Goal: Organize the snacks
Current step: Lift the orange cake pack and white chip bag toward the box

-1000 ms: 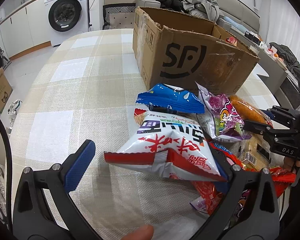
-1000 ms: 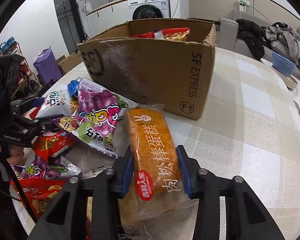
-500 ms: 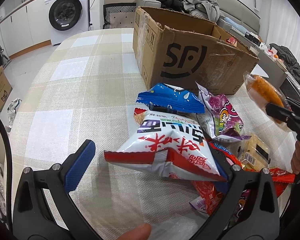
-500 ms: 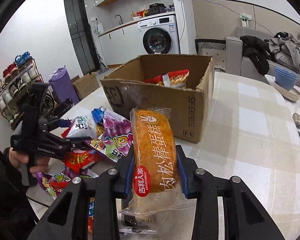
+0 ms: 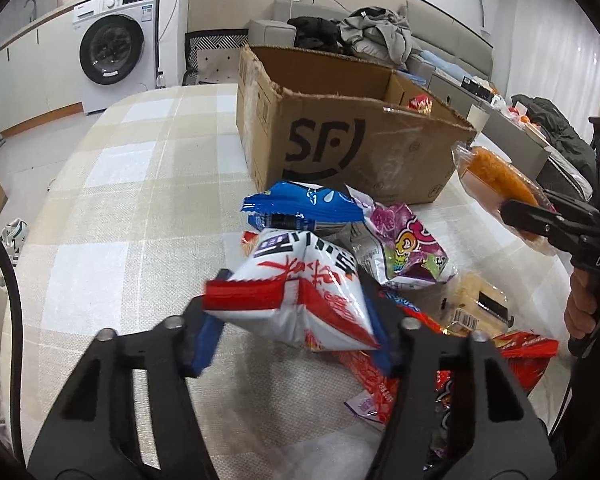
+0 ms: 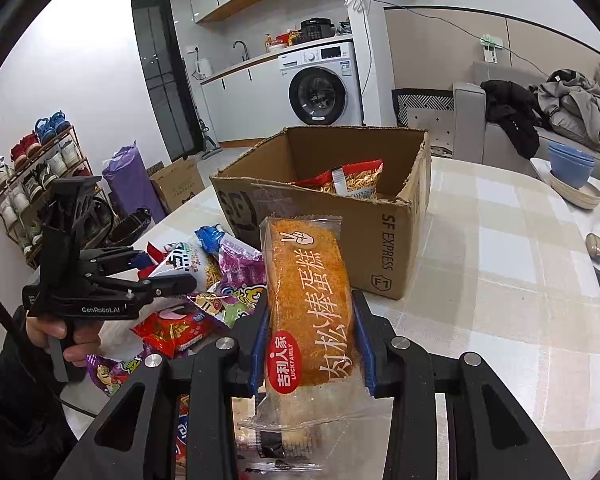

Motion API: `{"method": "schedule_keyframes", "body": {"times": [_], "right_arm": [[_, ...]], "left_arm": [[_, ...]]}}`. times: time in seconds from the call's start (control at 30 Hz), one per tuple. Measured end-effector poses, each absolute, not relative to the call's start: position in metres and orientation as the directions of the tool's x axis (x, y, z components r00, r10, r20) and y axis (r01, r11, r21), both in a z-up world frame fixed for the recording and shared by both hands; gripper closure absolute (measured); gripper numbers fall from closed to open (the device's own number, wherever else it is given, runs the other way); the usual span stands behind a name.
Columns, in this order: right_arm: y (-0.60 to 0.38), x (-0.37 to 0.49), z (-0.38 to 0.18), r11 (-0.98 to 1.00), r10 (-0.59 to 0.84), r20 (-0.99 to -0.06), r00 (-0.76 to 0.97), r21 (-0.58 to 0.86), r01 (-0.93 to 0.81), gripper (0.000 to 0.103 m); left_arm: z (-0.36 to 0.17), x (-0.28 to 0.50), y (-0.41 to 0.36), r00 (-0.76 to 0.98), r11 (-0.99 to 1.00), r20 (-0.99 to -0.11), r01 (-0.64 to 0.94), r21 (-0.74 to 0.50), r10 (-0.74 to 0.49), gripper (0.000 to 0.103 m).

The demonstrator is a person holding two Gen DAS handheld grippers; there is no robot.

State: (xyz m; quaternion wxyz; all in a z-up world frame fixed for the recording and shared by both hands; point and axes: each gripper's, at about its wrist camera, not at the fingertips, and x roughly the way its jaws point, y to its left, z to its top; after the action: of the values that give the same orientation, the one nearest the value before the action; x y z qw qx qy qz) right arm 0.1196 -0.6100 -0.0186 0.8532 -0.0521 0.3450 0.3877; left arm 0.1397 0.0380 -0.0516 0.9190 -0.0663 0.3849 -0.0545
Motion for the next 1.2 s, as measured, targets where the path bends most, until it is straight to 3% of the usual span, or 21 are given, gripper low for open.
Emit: {"method": "schedule_keyframes", "body": {"times": [0.1,0.9,1.2], "right_arm": [[-0.612,0.120,-0.018,0.696,0.625,-0.628,0.464,0.178,-0.696,0.066],[-0.624,0.115,0.005,0.686,0.671,-0.541,0.507,0.196,-0.700,0.066],[-0.622,0.114,0.007,0.686,0.669,-0.546,0.504,0.192,-0.702,0.066]], "left_arm": [[-0.048,0.136,0.041,0.713,0.983,-0.683,0.053,-0.174,-0.159,0.056],[-0.005,0.106,0.055,0.766,0.982,-0.618,0.097,-0.165,-0.179,0.061],[-0.014,0.112,0.052,0.731,0.986,-0.663,0.094,-0.135,-0.161,0.060]]}}
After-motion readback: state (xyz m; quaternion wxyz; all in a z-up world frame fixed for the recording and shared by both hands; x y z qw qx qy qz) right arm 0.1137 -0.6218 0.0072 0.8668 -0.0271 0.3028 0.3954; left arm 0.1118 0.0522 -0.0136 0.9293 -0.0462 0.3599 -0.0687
